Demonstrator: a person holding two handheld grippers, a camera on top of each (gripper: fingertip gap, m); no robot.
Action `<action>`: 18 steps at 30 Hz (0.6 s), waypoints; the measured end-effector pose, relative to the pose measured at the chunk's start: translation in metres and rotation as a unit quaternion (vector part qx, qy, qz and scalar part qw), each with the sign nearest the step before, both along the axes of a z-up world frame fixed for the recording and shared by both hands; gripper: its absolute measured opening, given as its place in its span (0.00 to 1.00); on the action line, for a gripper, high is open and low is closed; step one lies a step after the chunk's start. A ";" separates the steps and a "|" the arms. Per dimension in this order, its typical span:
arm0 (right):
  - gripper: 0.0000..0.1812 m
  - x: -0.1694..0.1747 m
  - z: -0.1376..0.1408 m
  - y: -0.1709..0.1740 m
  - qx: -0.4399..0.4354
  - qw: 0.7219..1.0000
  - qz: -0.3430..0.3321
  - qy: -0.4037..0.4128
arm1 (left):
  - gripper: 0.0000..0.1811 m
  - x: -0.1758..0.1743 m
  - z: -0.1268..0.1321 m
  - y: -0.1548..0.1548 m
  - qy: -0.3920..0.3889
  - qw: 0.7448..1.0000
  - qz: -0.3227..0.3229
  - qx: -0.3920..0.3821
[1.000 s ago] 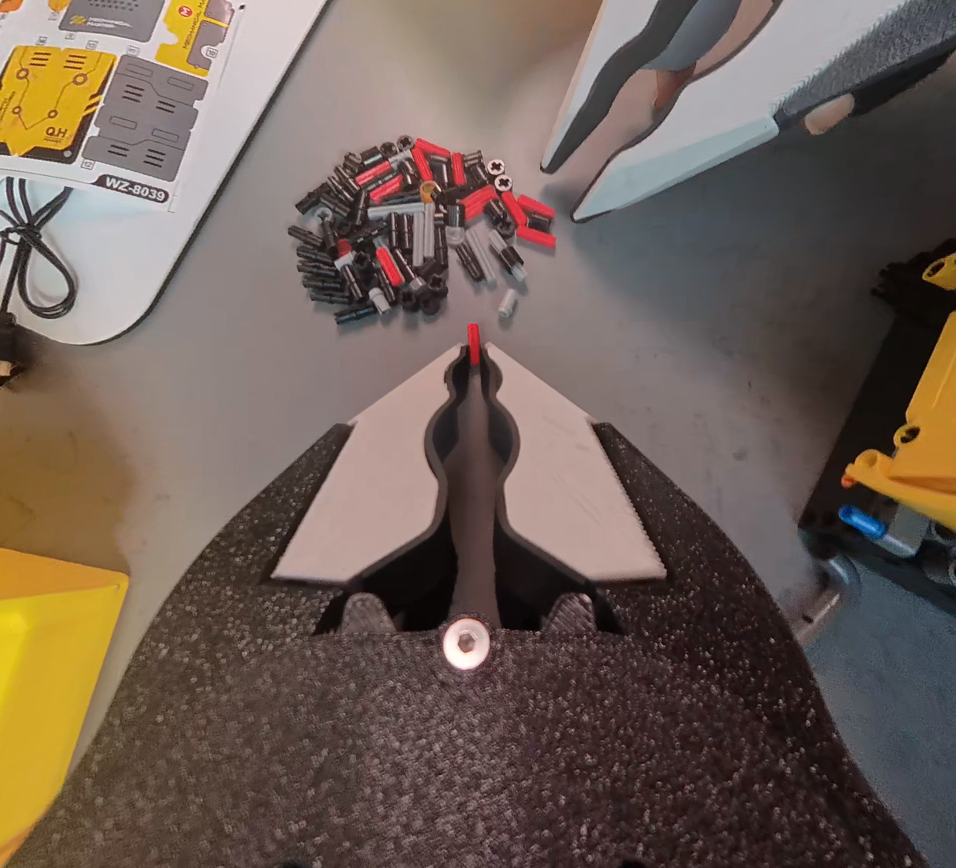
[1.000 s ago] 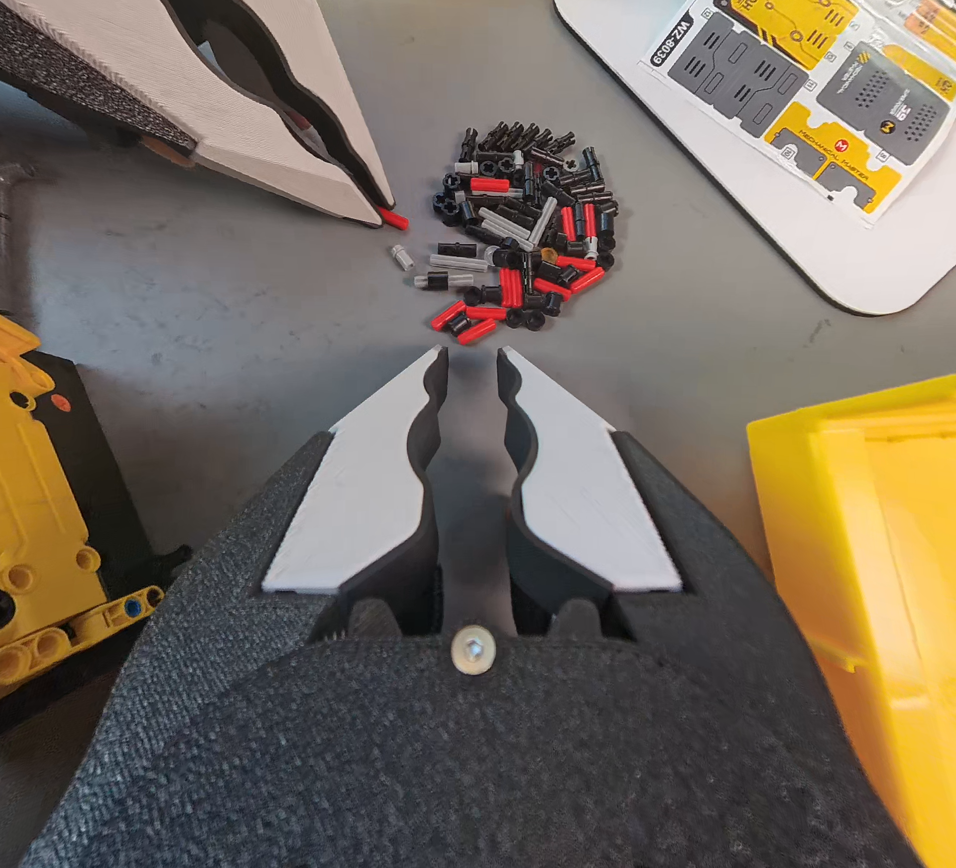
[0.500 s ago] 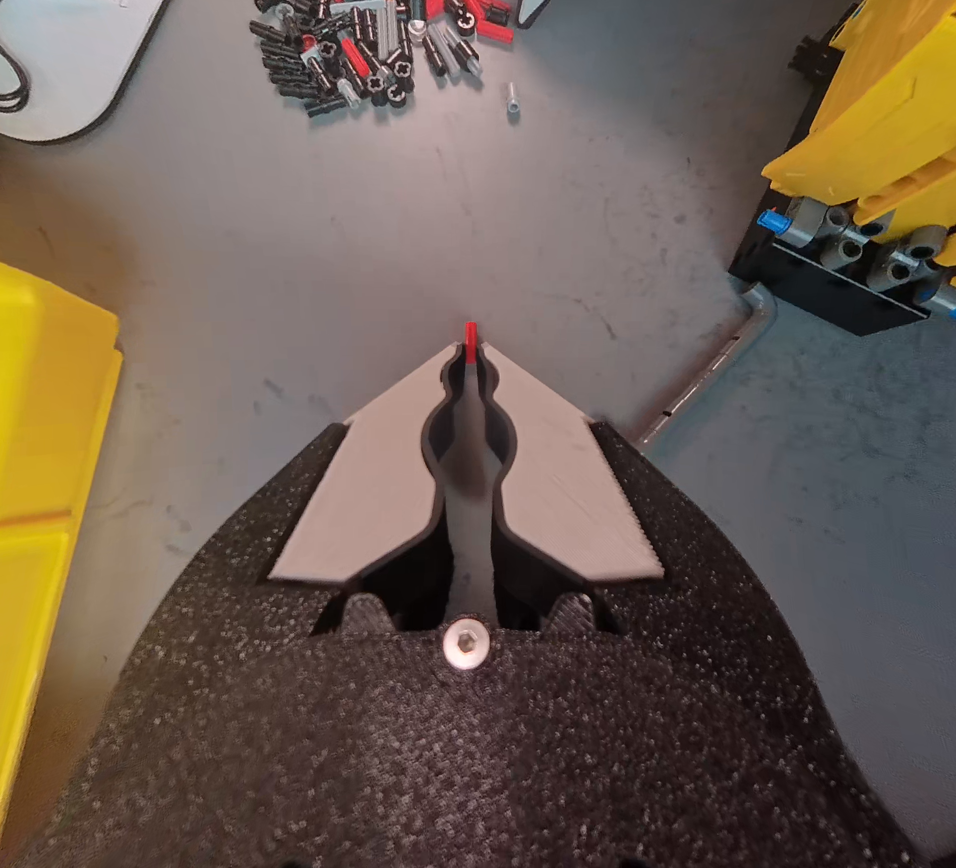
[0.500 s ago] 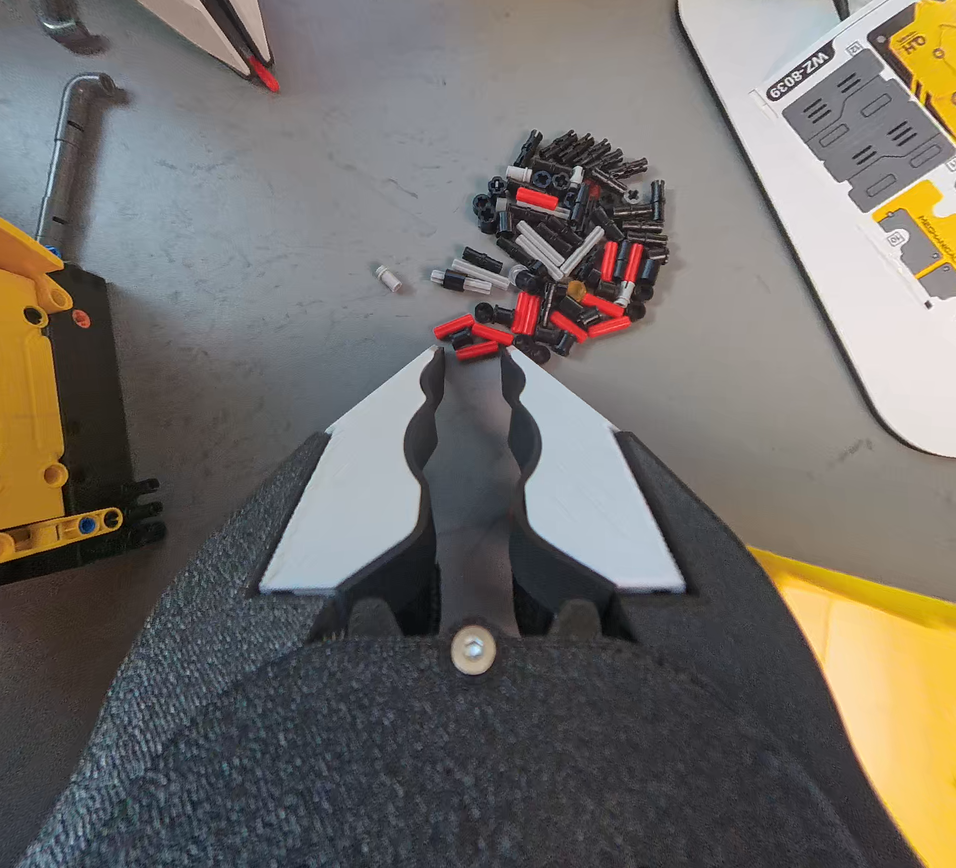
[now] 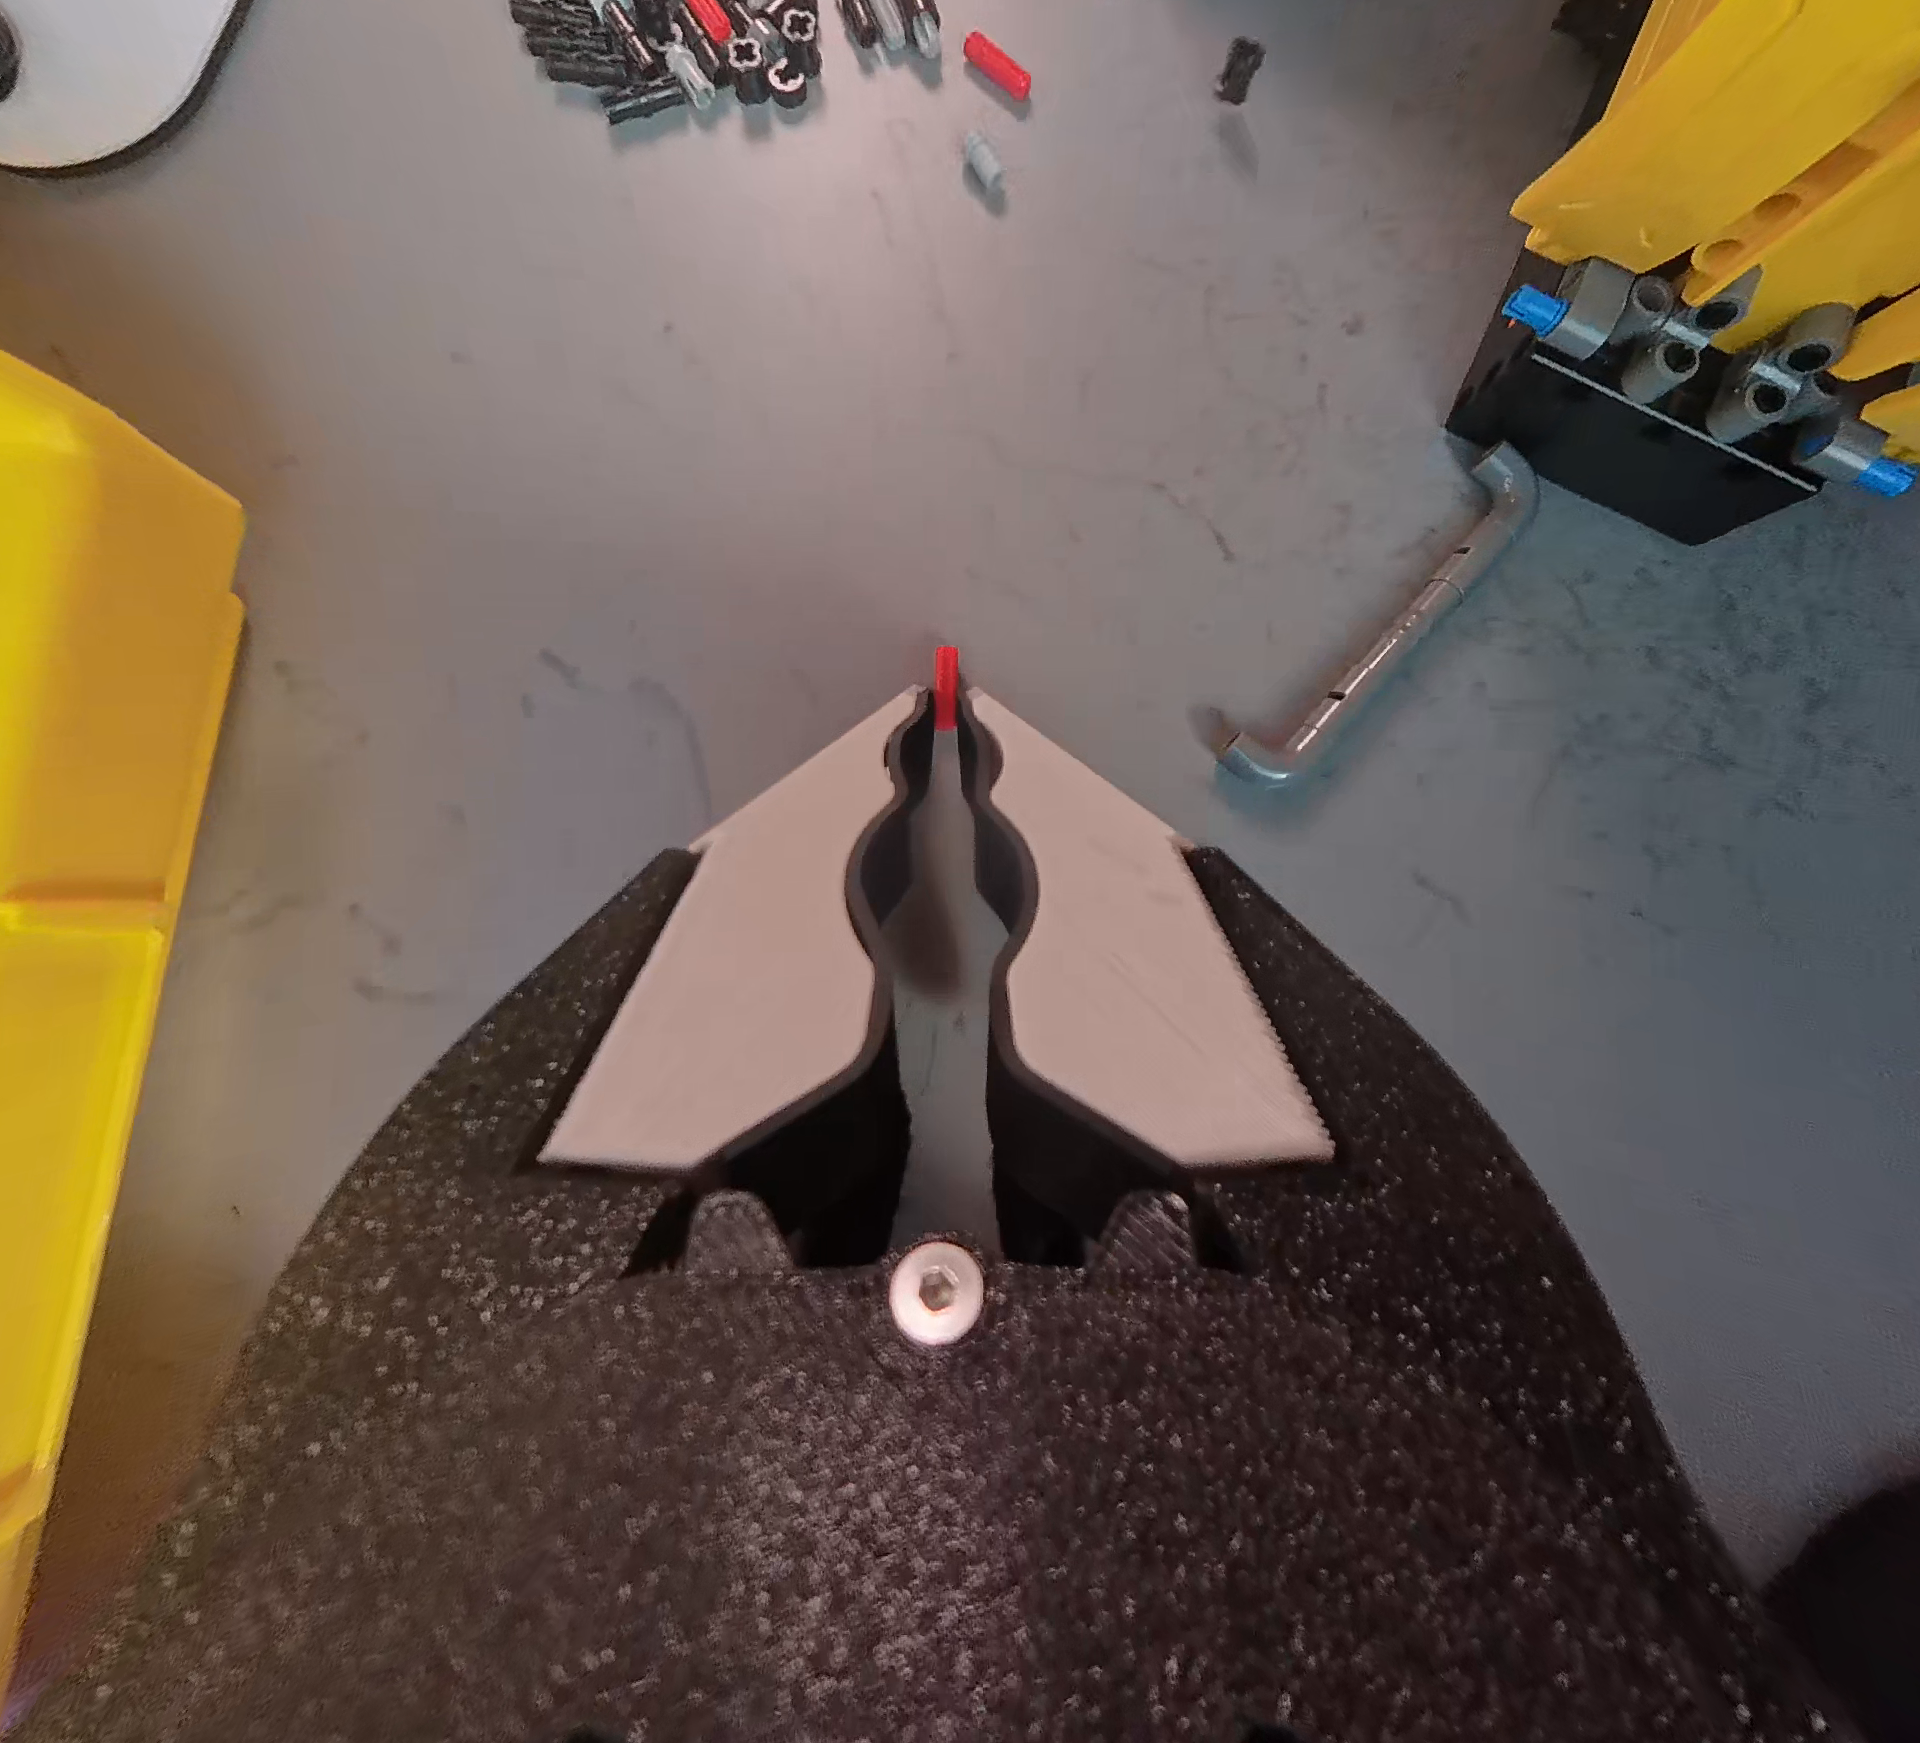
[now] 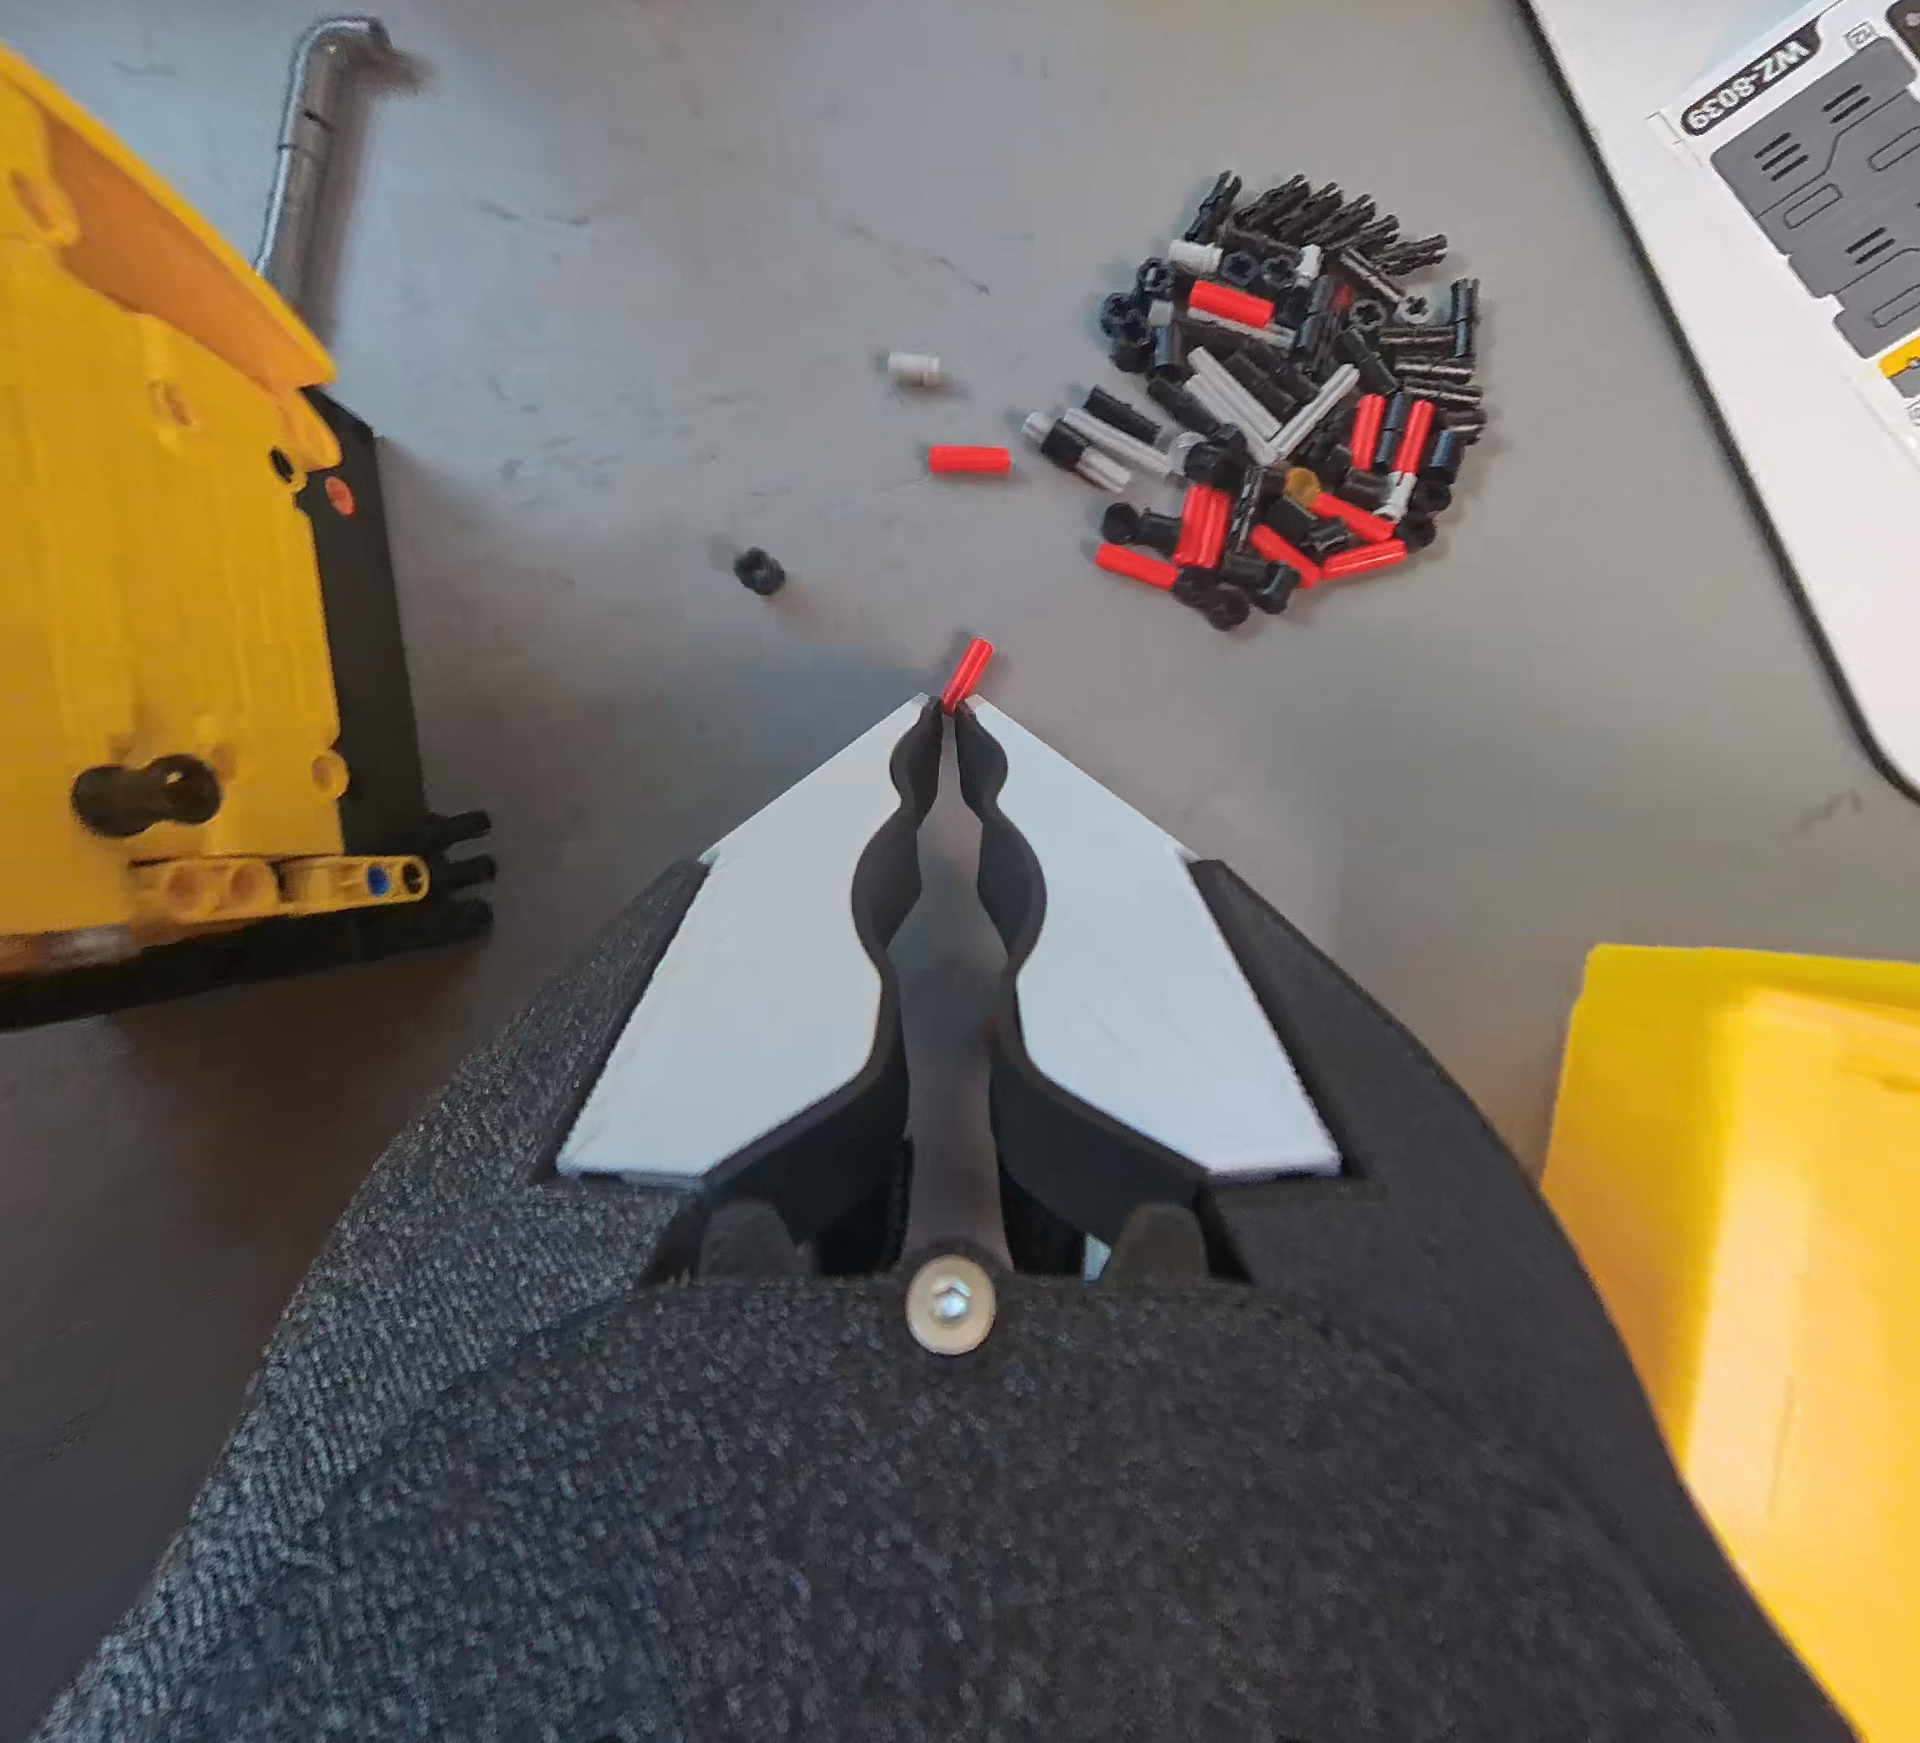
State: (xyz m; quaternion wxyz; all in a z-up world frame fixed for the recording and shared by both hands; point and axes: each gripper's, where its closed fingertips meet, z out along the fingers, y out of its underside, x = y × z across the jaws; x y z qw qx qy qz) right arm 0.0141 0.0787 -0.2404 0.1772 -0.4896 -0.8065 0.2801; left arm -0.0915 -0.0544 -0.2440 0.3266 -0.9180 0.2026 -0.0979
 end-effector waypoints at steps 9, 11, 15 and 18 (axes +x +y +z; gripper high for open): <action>0.01 0.011 0.002 -0.006 0.007 1.000 -0.008 0.007 | 0.02 0.000 0.000 -0.002 0.005 1.000 -0.001 0.002; 0.02 0.010 -0.001 -0.007 0.011 1.000 -0.006 0.003 | 0.02 0.001 0.000 -0.002 0.008 1.000 0.000 0.005; 0.01 0.009 -0.002 -0.011 0.002 1.000 -0.001 0.001 | 0.02 0.000 0.001 -0.007 0.003 1.000 -0.003 -0.001; 0.01 0.010 0.002 -0.014 -0.009 1.000 0.004 0.009 | 0.02 -0.005 0.004 -0.016 -0.002 1.000 -0.005 -0.010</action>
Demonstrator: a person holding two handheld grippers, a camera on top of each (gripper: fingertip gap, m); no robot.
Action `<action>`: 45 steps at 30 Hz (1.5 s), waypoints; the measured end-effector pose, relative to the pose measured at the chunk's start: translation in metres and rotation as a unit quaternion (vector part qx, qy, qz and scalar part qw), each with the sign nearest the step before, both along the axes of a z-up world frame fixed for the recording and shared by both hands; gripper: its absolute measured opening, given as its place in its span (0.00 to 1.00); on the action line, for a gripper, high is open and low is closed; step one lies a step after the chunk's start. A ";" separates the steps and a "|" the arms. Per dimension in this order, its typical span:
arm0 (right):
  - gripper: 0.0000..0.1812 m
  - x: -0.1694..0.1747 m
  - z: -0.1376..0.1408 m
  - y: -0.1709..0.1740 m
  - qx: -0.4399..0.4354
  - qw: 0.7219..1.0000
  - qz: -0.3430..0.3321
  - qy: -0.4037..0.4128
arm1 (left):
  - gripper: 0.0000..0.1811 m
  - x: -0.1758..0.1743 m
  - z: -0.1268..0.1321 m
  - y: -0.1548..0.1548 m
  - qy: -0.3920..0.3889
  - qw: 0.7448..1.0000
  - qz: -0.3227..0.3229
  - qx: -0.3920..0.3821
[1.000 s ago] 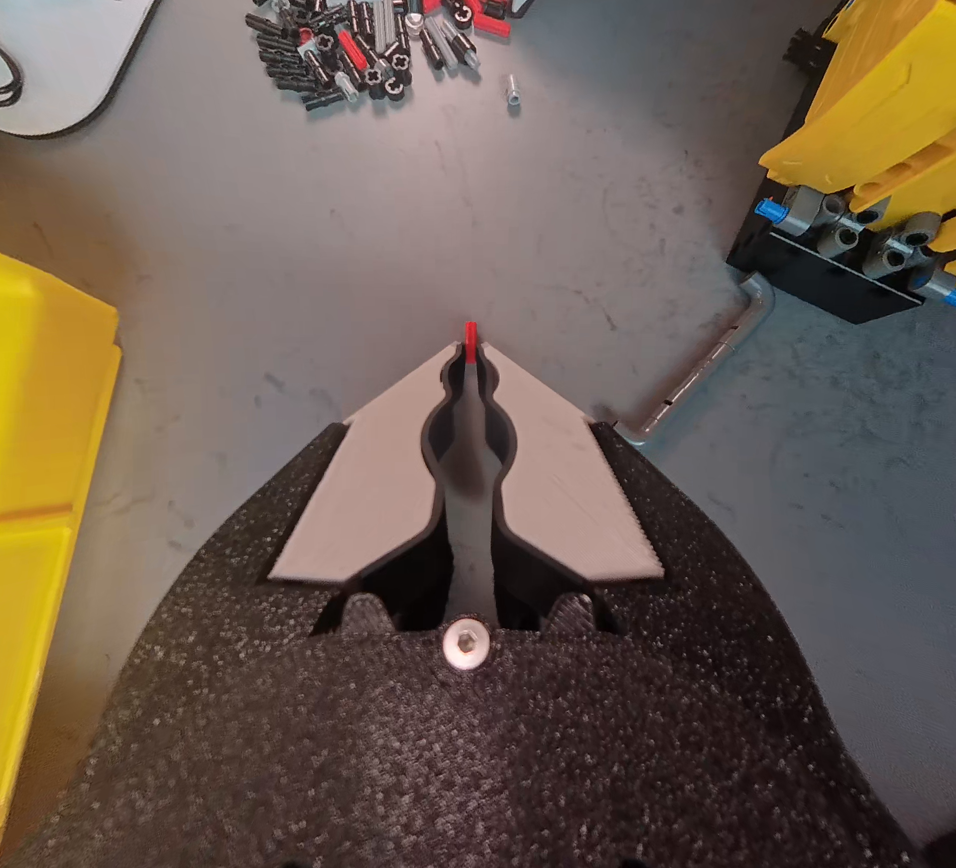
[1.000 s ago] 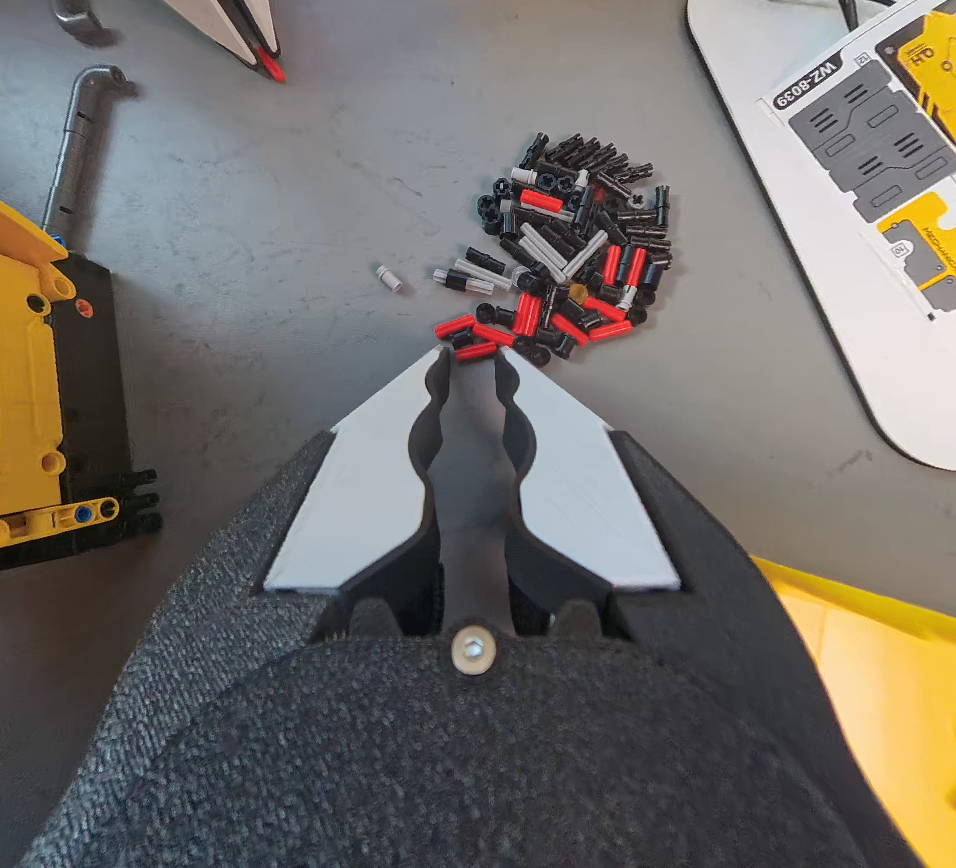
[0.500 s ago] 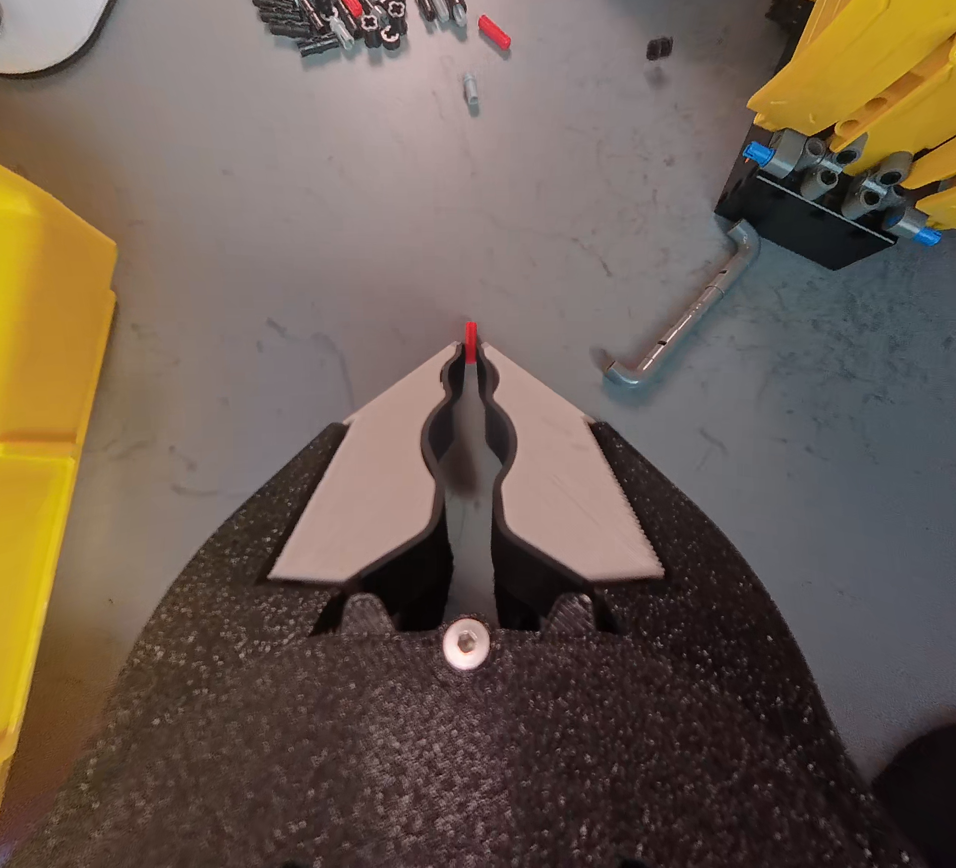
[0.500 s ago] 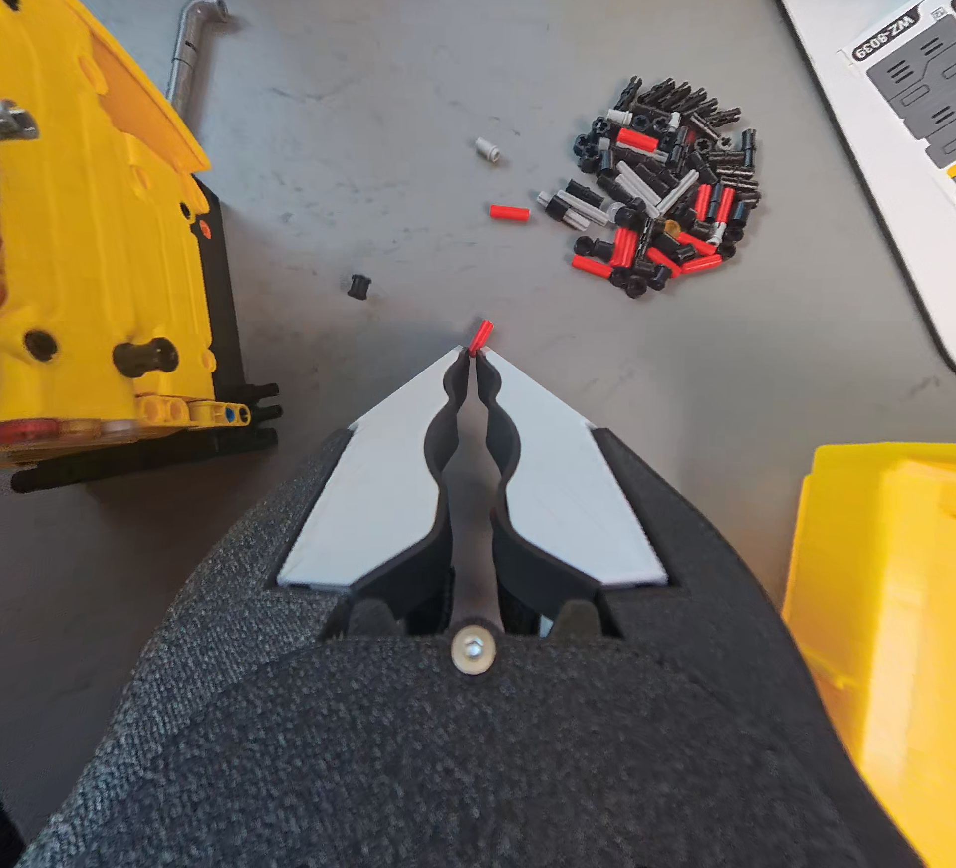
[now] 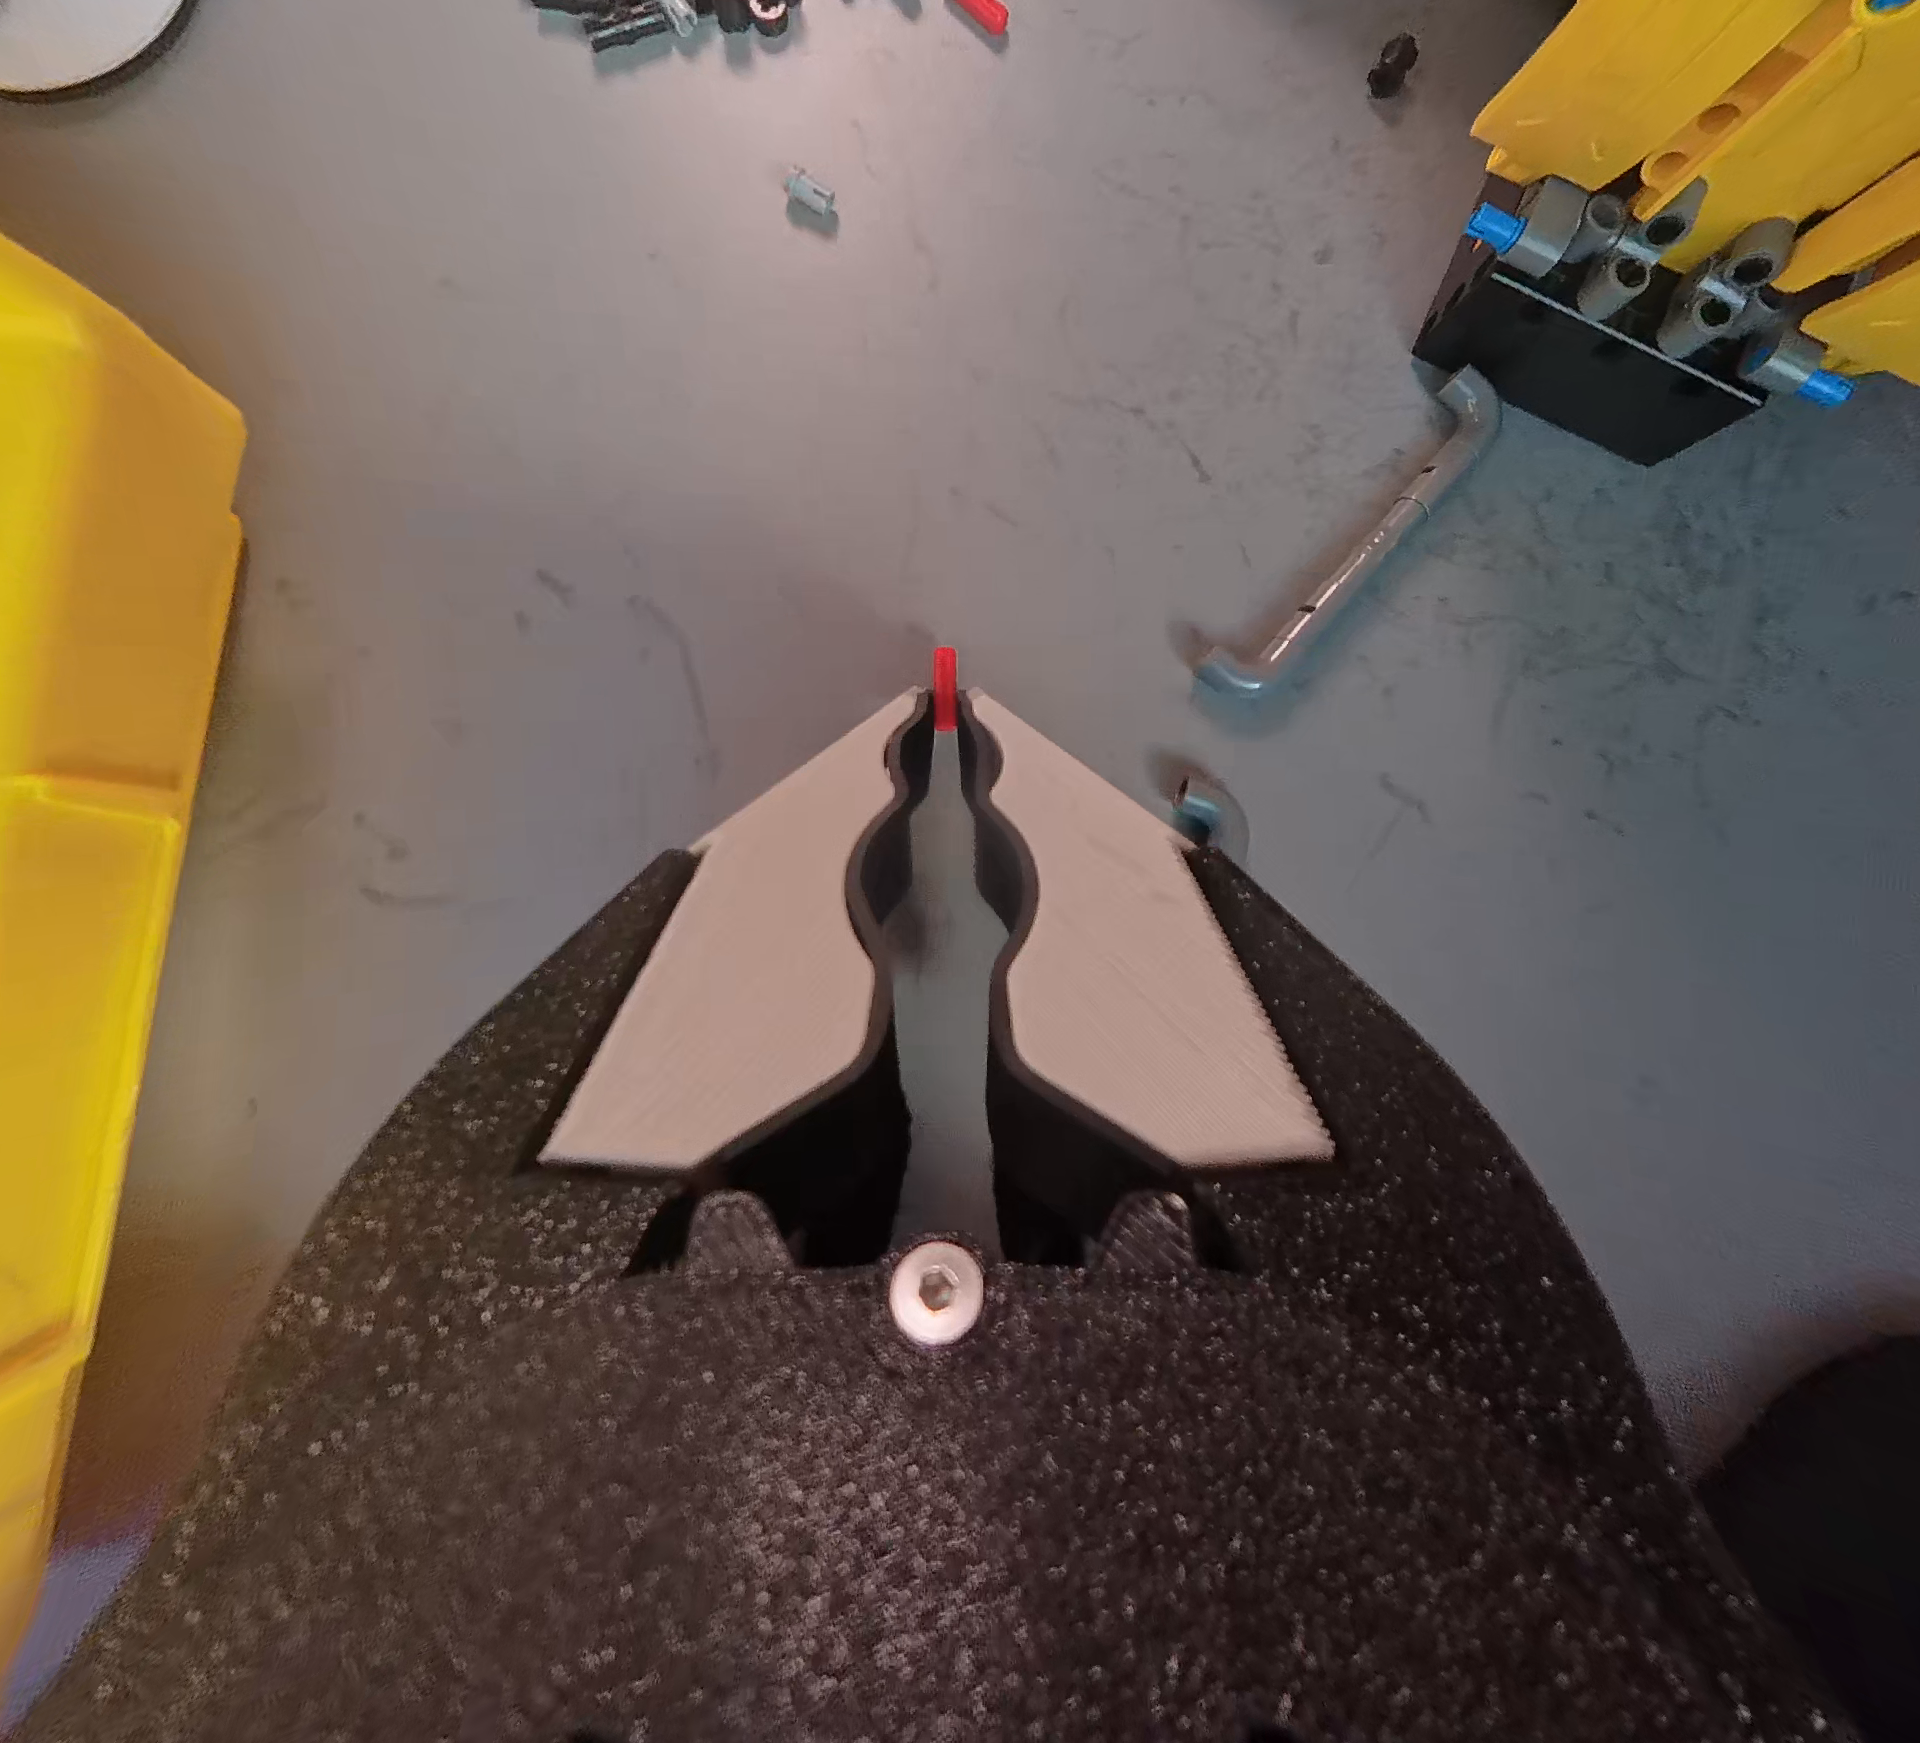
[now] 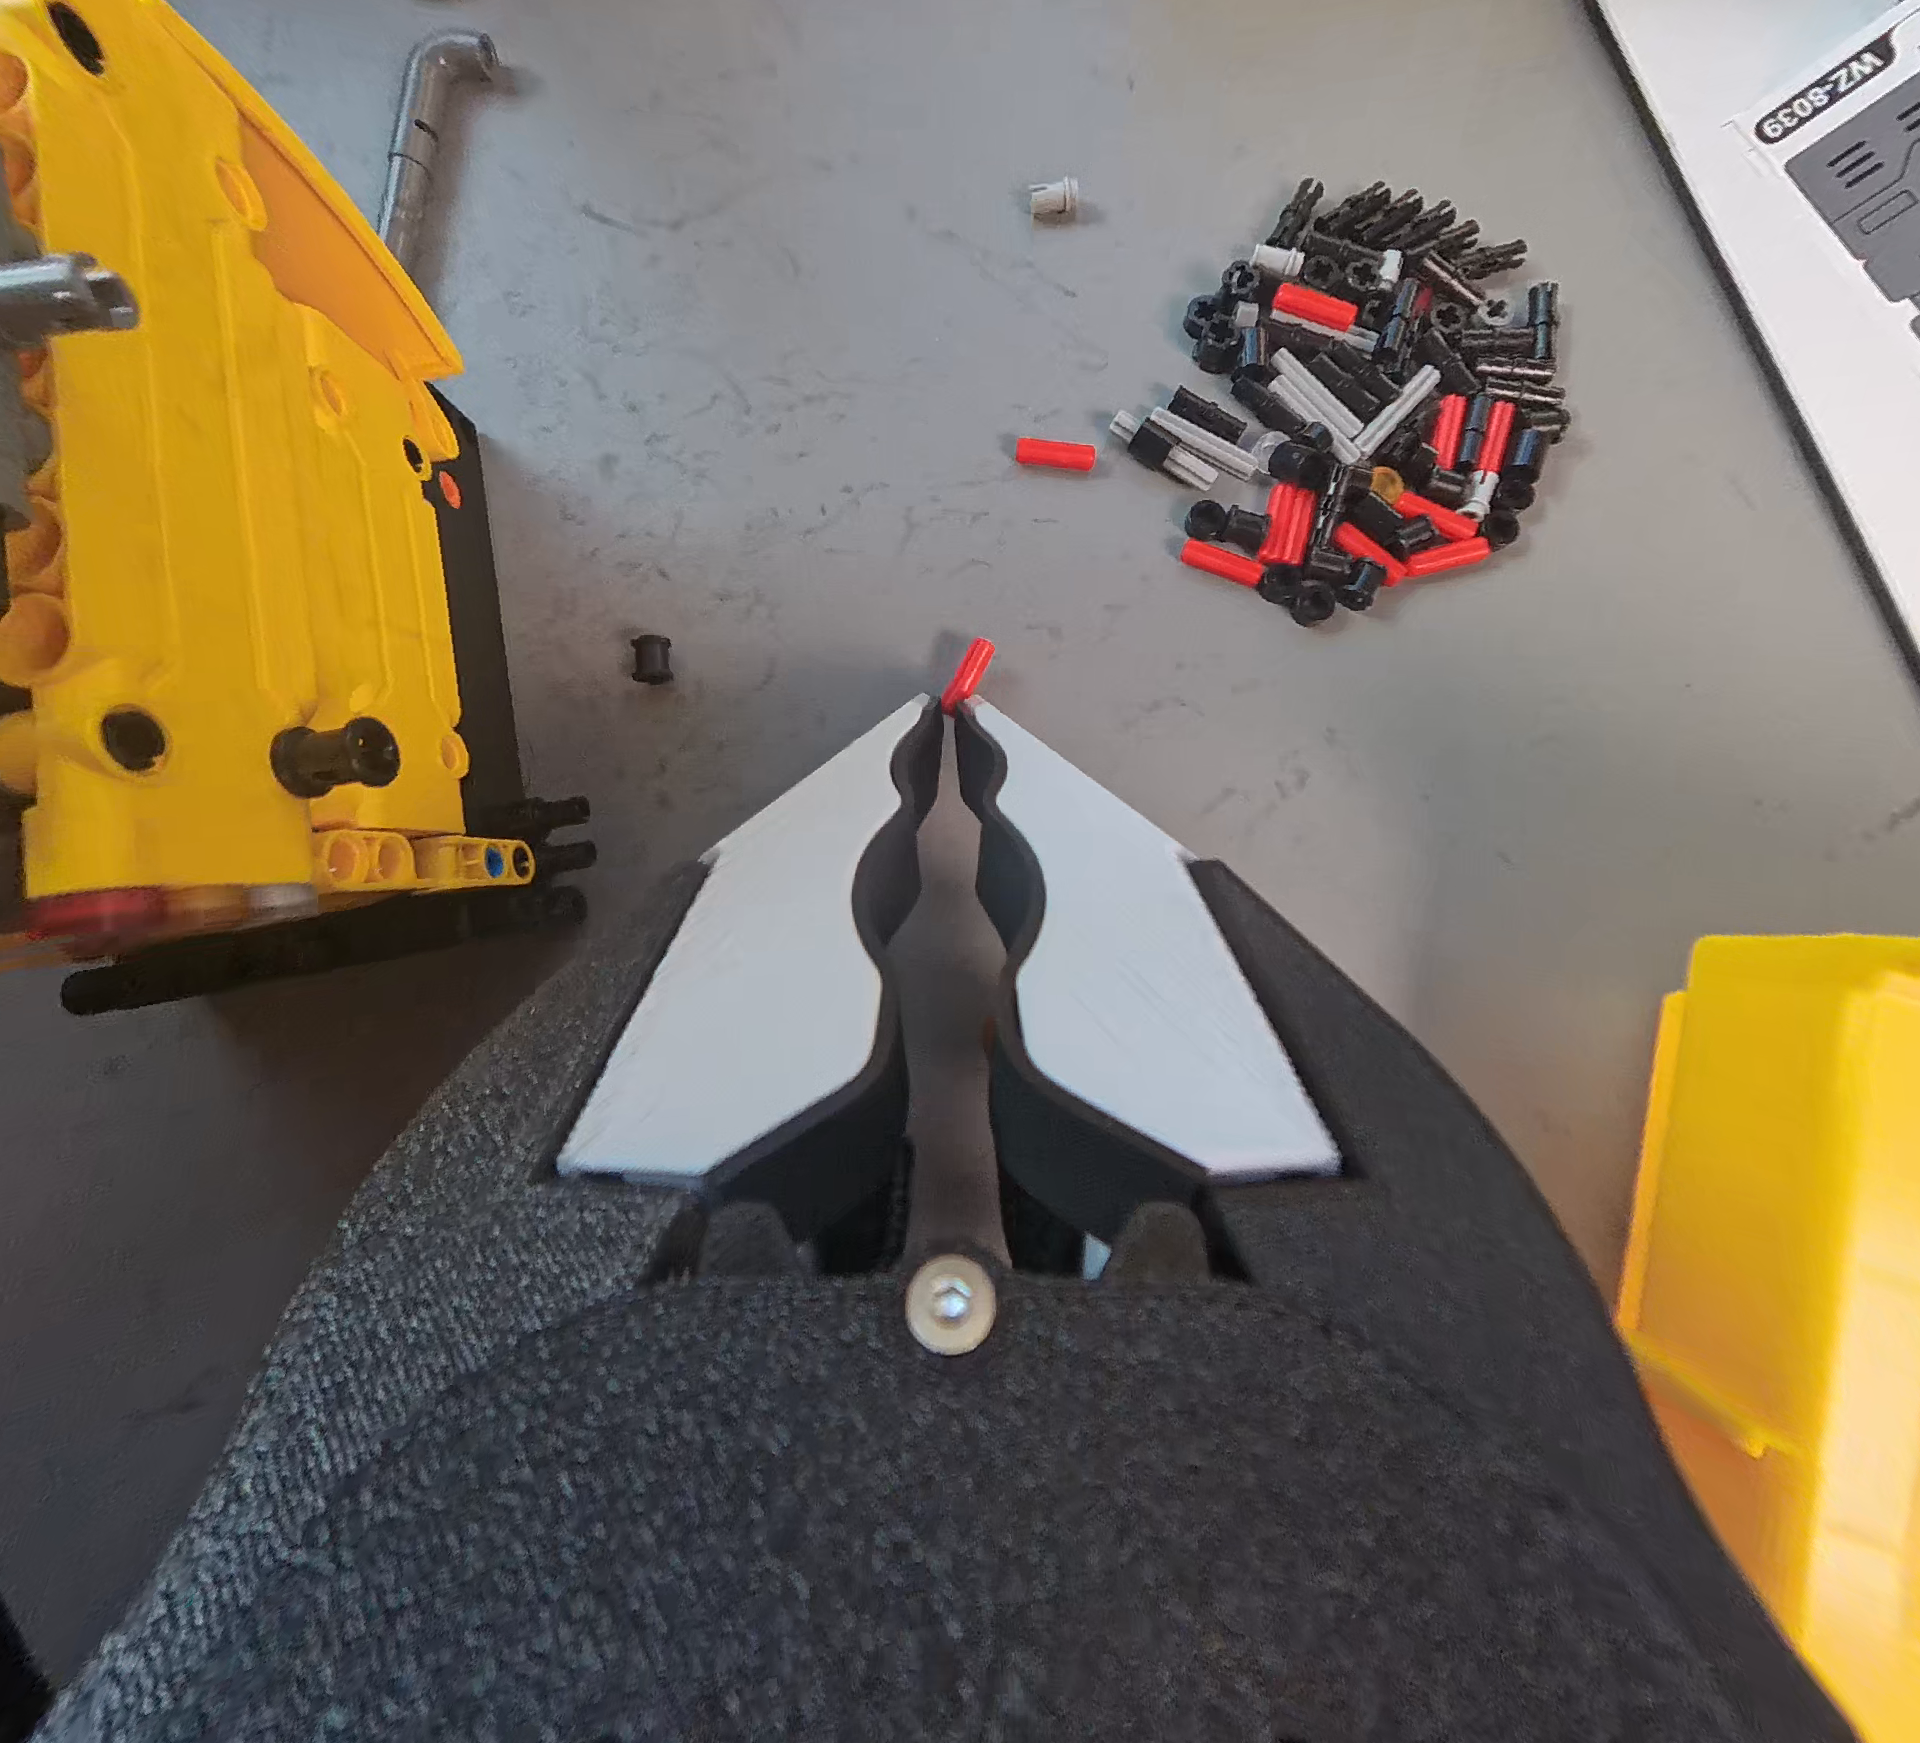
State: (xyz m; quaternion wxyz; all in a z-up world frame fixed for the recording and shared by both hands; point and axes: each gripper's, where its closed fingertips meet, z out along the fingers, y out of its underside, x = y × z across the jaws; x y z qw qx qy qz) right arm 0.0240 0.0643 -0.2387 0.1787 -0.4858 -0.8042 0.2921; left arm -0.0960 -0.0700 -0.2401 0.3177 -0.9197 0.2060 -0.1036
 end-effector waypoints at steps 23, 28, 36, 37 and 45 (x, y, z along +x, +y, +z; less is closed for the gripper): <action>0.00 -0.109 0.005 -0.140 -0.054 0.966 0.252 0.035 | 0.11 0.014 0.008 -0.007 0.022 0.999 -0.047 0.006; 0.07 -0.105 0.008 -0.136 -0.045 0.967 0.247 0.049 | 0.02 0.014 -0.002 -0.007 0.045 0.998 -0.053 -0.009; 0.10 -0.091 0.043 -0.050 -0.031 0.988 0.086 0.122 | 0.07 0.010 0.007 -0.008 0.035 0.998 -0.042 0.001; 0.10 -0.088 0.045 -0.031 -0.013 0.991 0.050 0.125 | 0.10 0.011 0.009 -0.003 0.028 0.999 -0.035 0.008; 0.10 -0.046 0.028 0.035 0.026 0.994 -0.062 0.089 | 0.00 0.015 -0.004 0.001 0.060 0.997 -0.054 -0.011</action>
